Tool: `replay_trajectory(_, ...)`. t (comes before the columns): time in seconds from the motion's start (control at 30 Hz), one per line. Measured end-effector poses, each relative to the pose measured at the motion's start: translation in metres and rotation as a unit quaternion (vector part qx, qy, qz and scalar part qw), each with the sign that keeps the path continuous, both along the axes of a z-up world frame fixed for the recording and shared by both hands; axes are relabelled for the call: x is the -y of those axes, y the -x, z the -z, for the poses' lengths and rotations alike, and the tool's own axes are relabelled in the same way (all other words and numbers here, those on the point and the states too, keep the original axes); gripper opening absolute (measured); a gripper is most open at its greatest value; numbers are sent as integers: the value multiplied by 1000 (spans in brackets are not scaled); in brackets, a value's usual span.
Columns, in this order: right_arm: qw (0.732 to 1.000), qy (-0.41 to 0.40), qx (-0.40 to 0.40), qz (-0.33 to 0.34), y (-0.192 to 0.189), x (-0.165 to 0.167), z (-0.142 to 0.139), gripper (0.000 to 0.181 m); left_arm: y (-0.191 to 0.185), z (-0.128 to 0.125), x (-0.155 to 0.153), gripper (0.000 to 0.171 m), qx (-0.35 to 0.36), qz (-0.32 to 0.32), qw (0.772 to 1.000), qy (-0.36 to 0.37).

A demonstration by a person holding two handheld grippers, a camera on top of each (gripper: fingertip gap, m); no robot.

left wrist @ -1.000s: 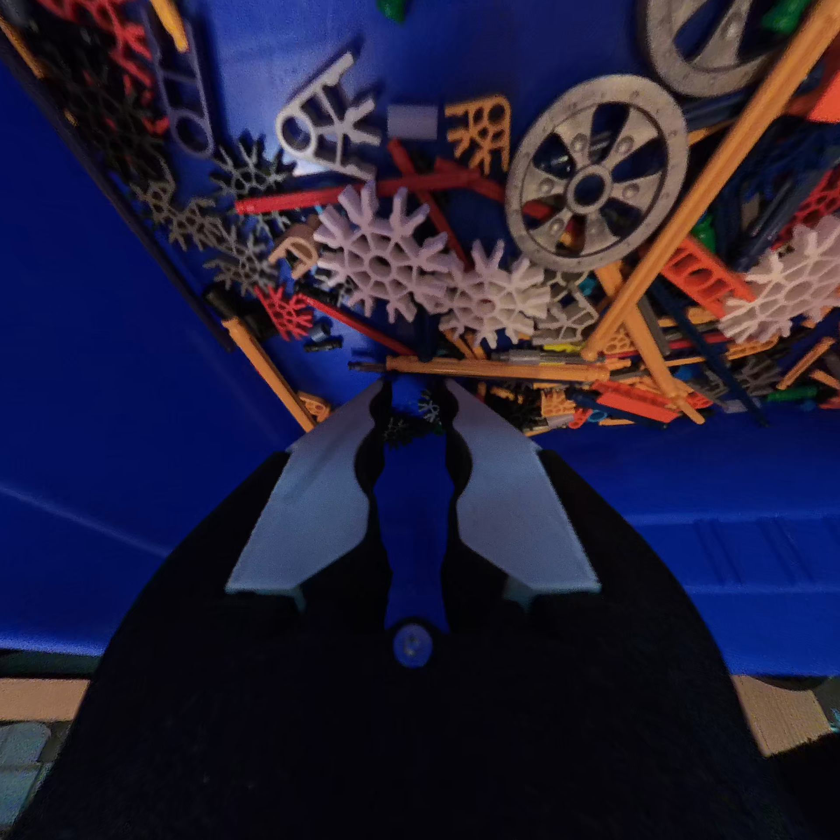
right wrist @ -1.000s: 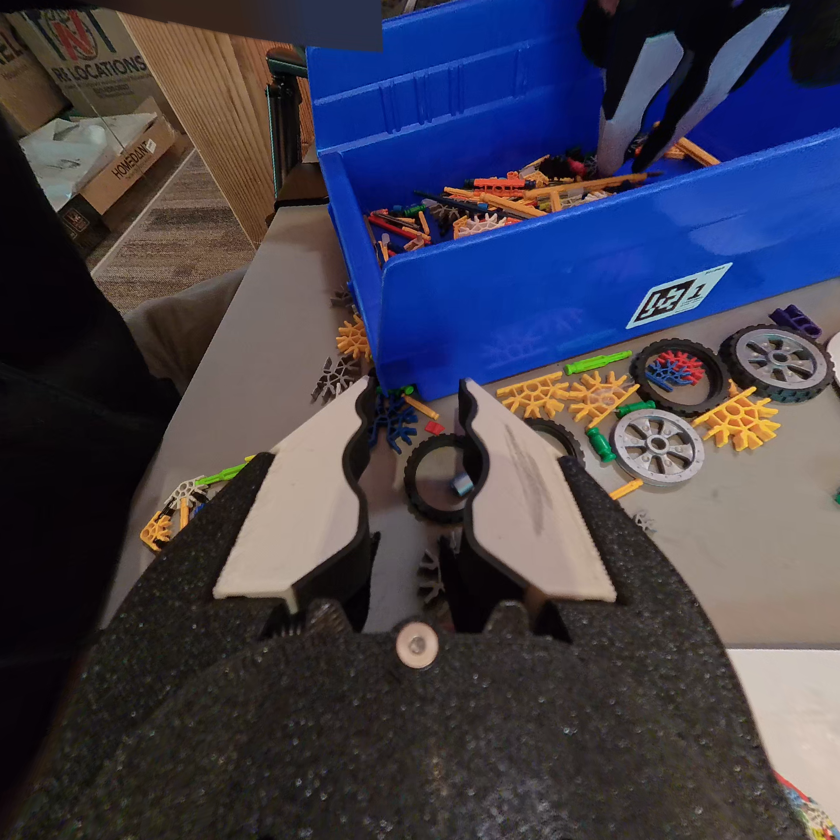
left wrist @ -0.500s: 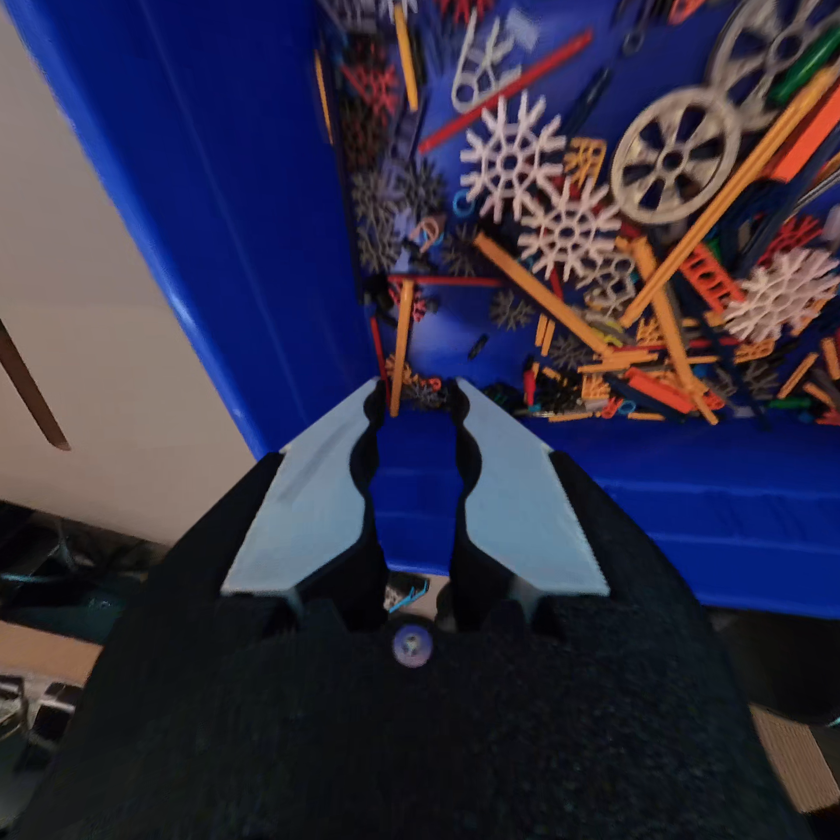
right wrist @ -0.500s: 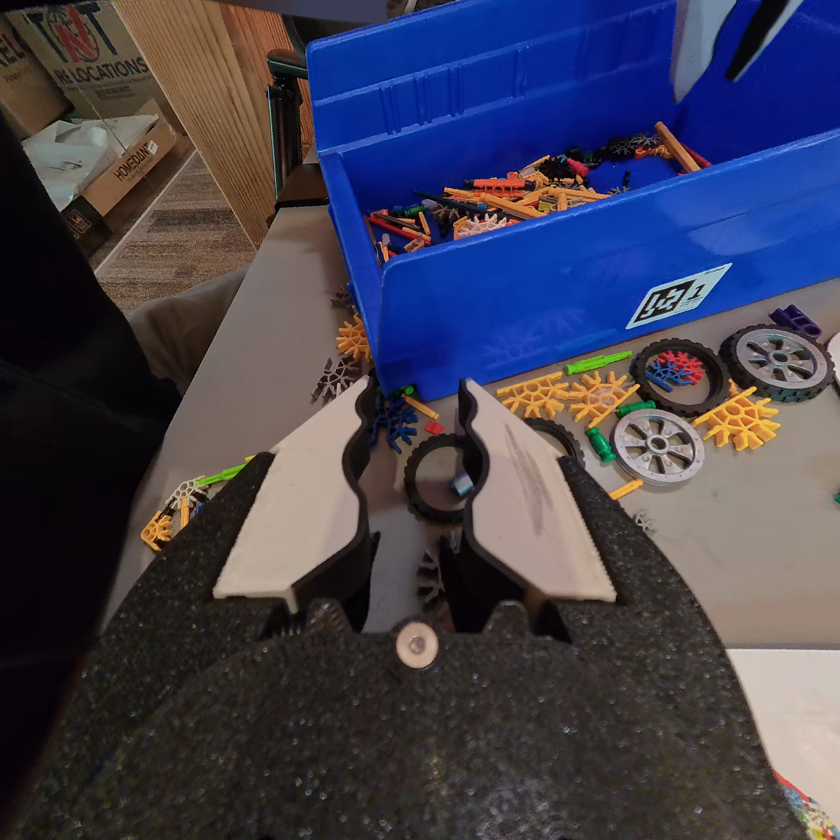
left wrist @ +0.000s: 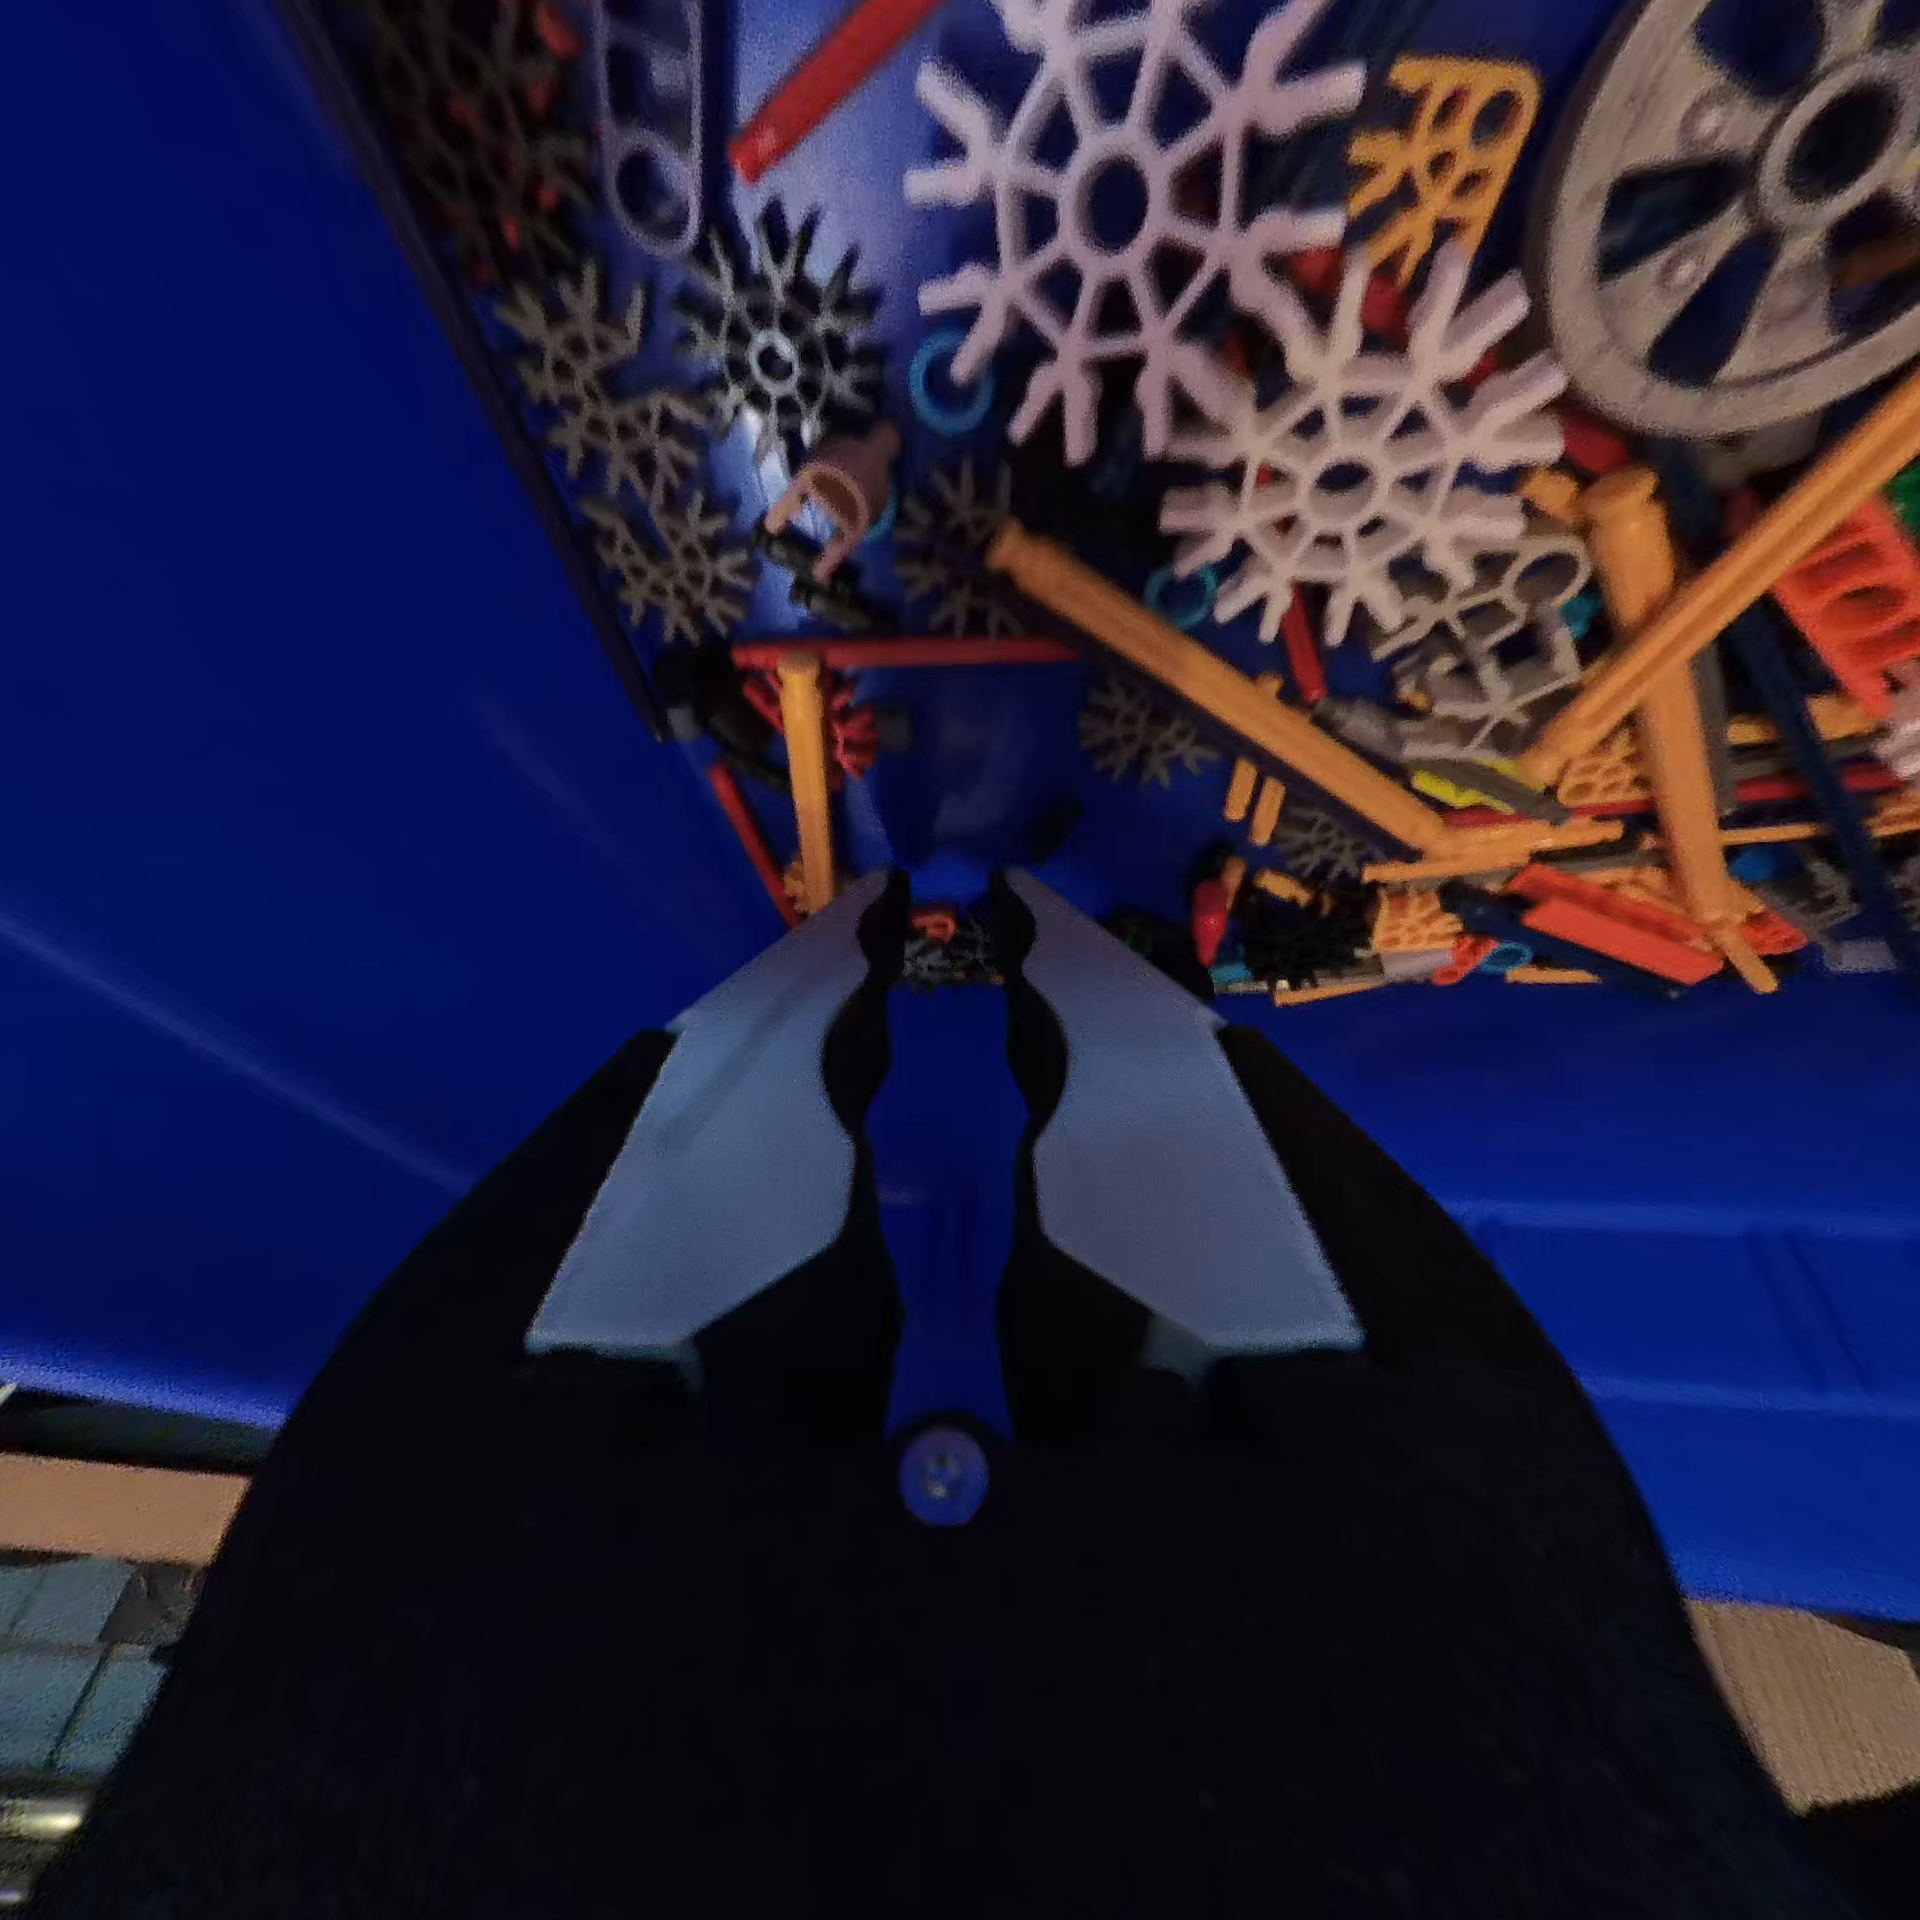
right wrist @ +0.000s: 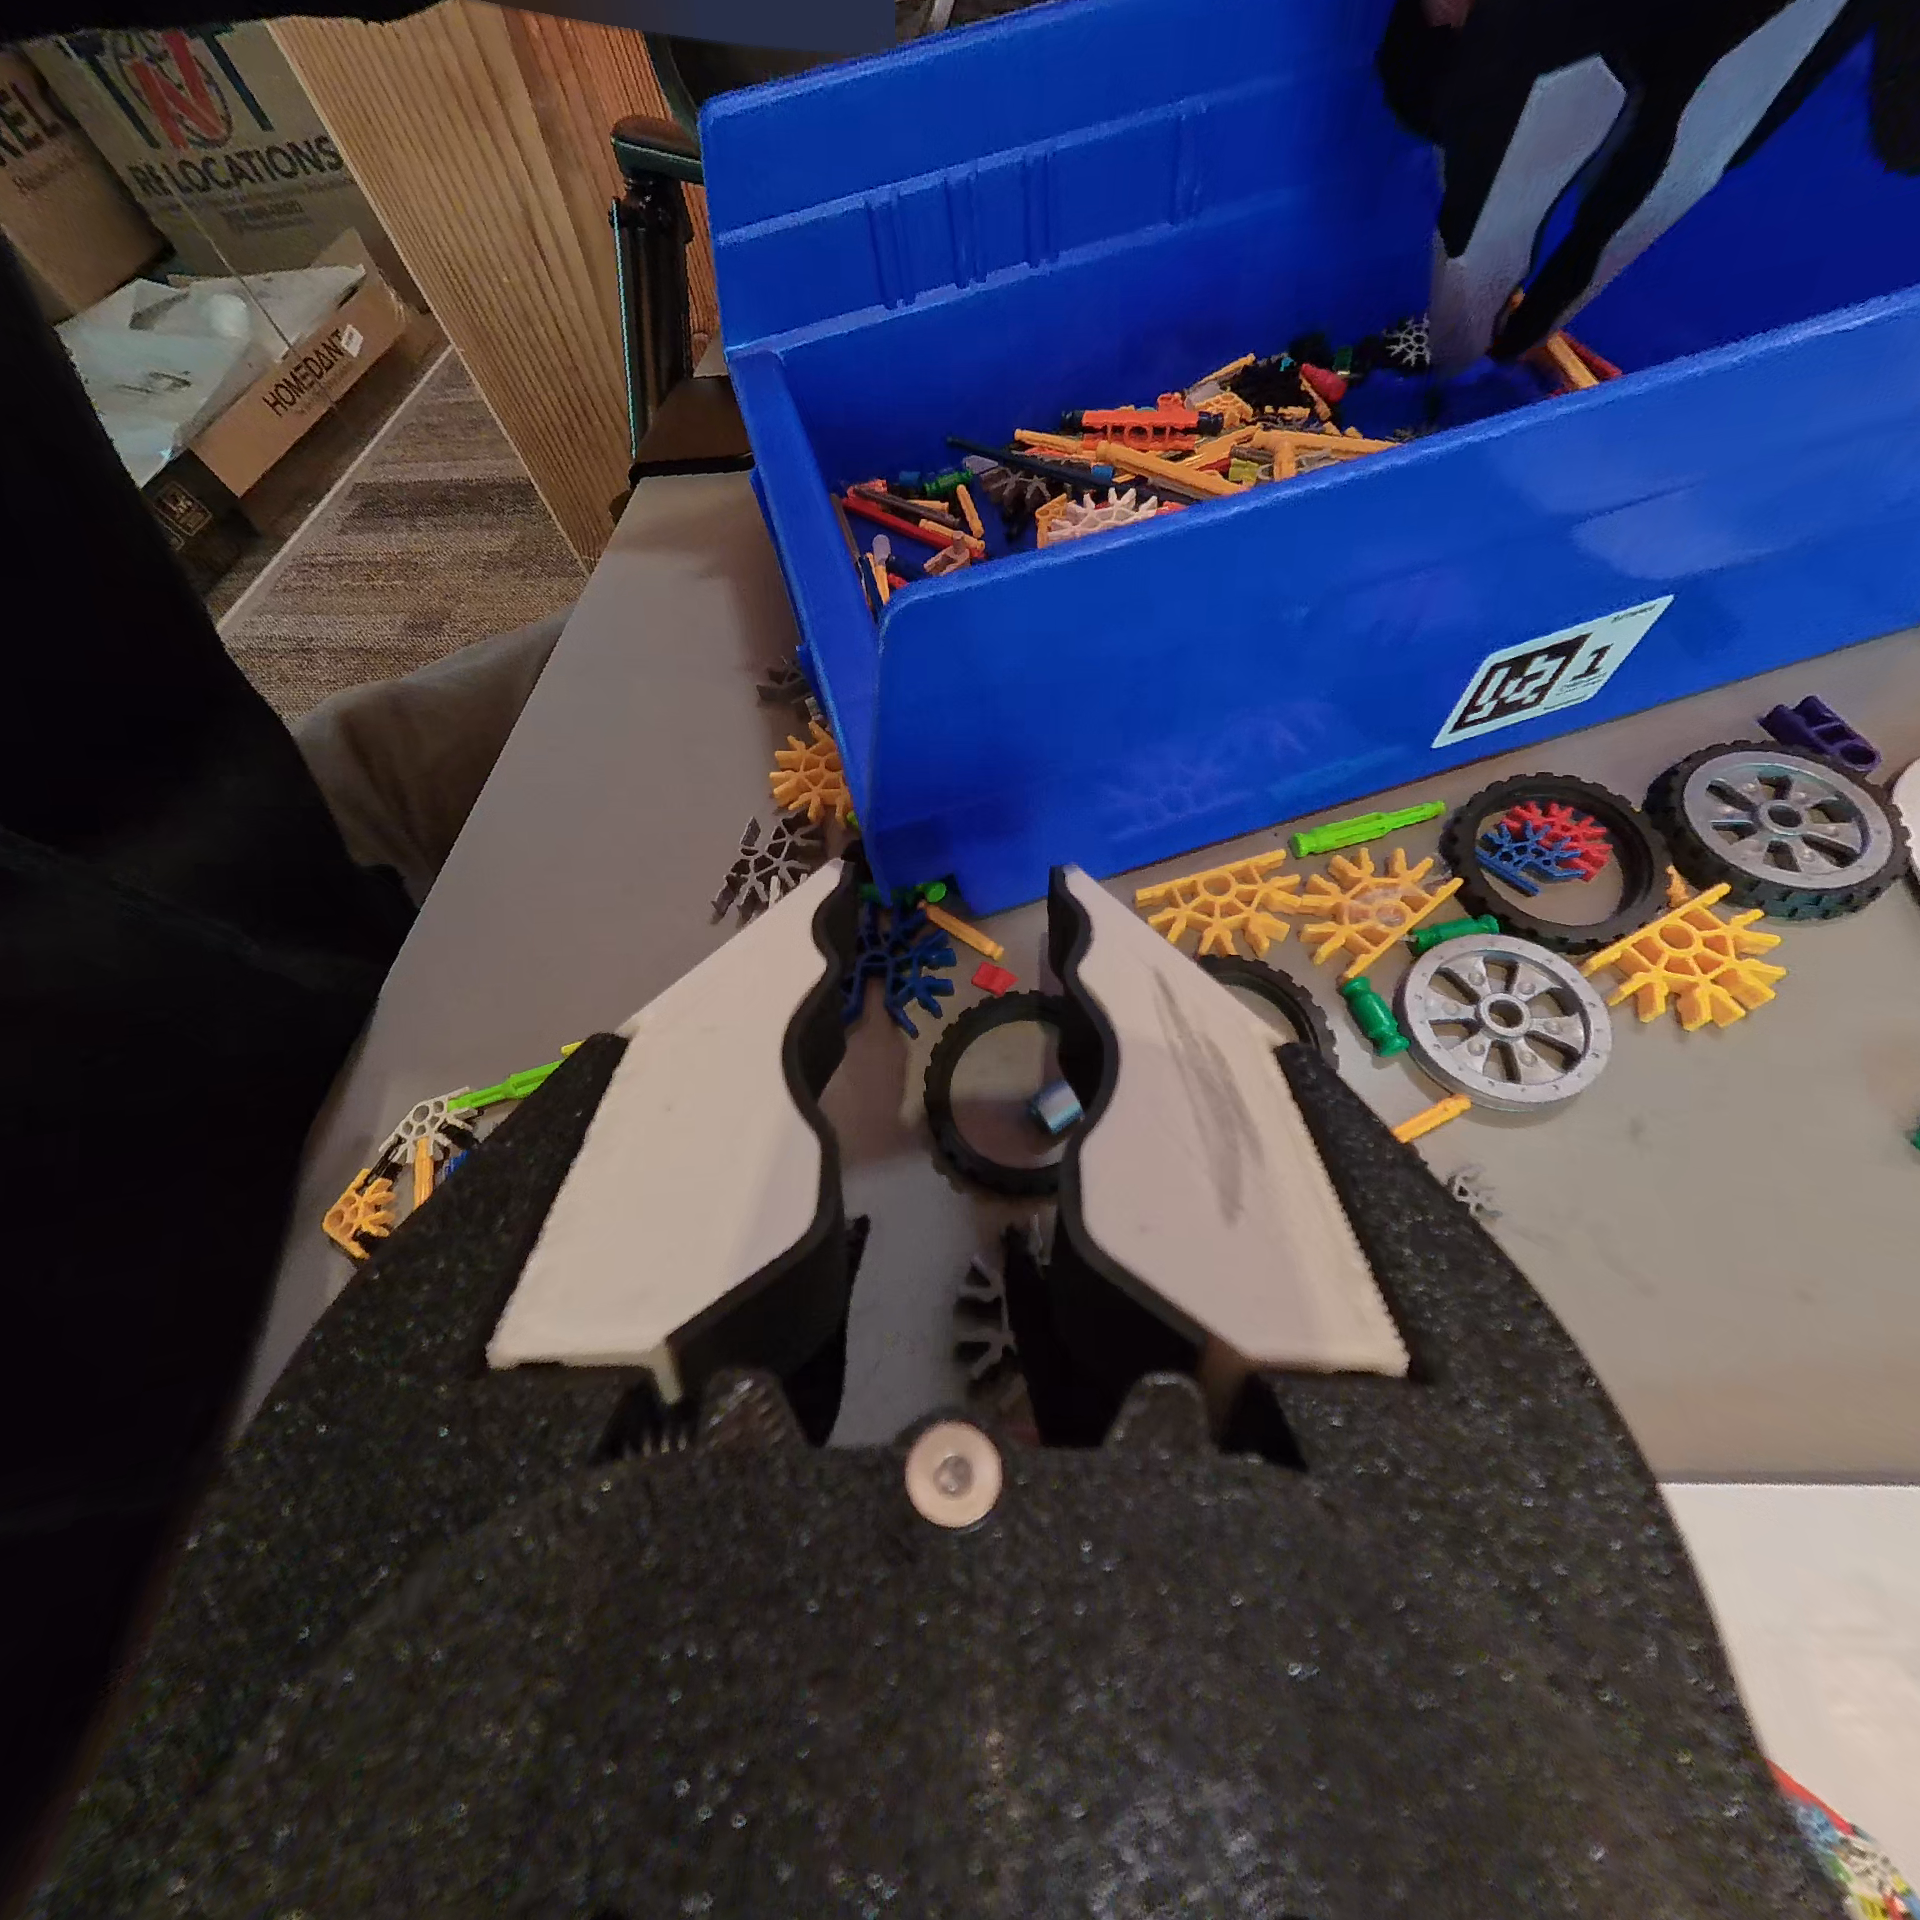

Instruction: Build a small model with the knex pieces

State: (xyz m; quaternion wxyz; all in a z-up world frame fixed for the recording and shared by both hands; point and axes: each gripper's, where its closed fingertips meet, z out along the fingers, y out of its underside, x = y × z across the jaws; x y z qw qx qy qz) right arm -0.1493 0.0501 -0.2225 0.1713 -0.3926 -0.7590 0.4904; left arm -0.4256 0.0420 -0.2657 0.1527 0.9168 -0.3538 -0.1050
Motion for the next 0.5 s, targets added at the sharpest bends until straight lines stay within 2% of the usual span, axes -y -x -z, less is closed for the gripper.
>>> replay_trajectory(0.1,1000,0,0,0,0,0,0,35,-1,-1,-9,12,-1,11,1000,-19)
replay_trajectory(0.13,1000,0,0,0,0,0,0,35,-7,-3,-13,13,20,3,999,-31)
replay_trajectory(0.2,1000,0,0,0,0,0,0,35,-17,-10,-21,14,56,-3,997,-58)
replay_trajectory(0.3,1000,0,1,0,0,0,0,35,-9,-25,-28,18,50,-15,995,-87)
replay_trajectory(0.4,1000,0,1,0,0,0,0,35,10,-30,-6,21,8,-26,999,-41)
replay_trajectory(0.5,1000,-1,1,-1,0,0,1,35,15,-21,11,21,-4,-29,1000,3)
